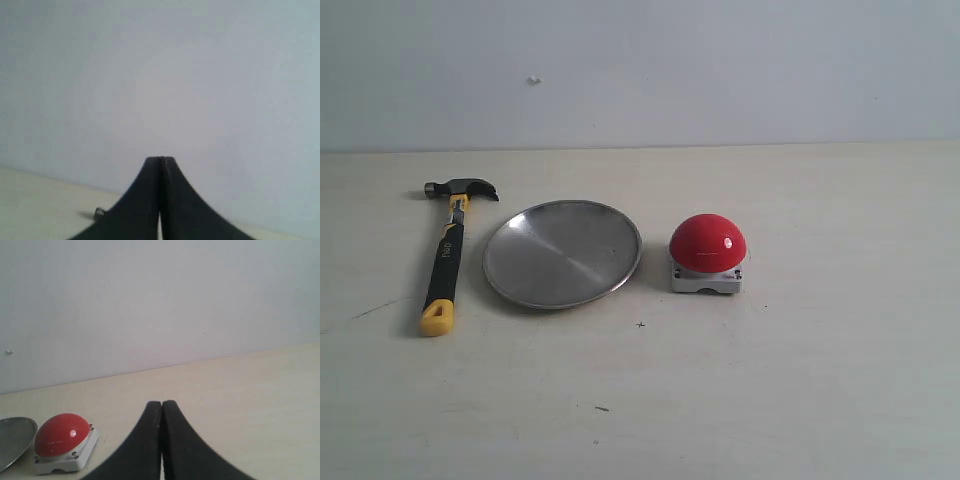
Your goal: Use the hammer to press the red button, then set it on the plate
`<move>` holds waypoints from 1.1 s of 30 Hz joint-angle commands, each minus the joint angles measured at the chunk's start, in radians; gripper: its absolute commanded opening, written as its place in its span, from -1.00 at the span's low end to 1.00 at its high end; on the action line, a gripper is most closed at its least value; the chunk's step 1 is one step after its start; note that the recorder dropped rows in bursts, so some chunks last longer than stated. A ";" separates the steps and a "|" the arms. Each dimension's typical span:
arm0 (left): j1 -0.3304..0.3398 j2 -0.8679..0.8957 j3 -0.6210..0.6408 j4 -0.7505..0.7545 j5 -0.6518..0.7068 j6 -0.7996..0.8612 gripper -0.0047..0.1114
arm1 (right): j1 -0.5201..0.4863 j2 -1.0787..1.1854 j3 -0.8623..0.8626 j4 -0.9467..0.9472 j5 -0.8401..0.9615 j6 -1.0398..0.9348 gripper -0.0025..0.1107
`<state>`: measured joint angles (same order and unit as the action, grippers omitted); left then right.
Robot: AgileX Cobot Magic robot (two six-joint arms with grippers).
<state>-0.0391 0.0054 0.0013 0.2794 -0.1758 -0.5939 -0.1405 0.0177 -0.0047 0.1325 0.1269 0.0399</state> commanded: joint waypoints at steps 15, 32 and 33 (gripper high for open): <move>0.005 -0.005 -0.001 -0.001 0.085 0.041 -0.92 | 0.001 -0.005 0.005 -0.007 -0.001 -0.001 -0.96; 0.065 0.123 -0.001 -0.004 0.123 0.010 -0.92 | 0.001 -0.005 0.005 -0.007 -0.001 -0.001 -0.96; 0.065 0.130 -0.001 -0.004 0.116 0.010 -0.92 | 0.001 -0.005 0.005 -0.007 -0.001 -0.001 -0.96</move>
<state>0.0200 0.1129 0.0013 0.2794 -0.0273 -0.5755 -0.1405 0.0177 -0.0047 0.1325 0.1269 0.0399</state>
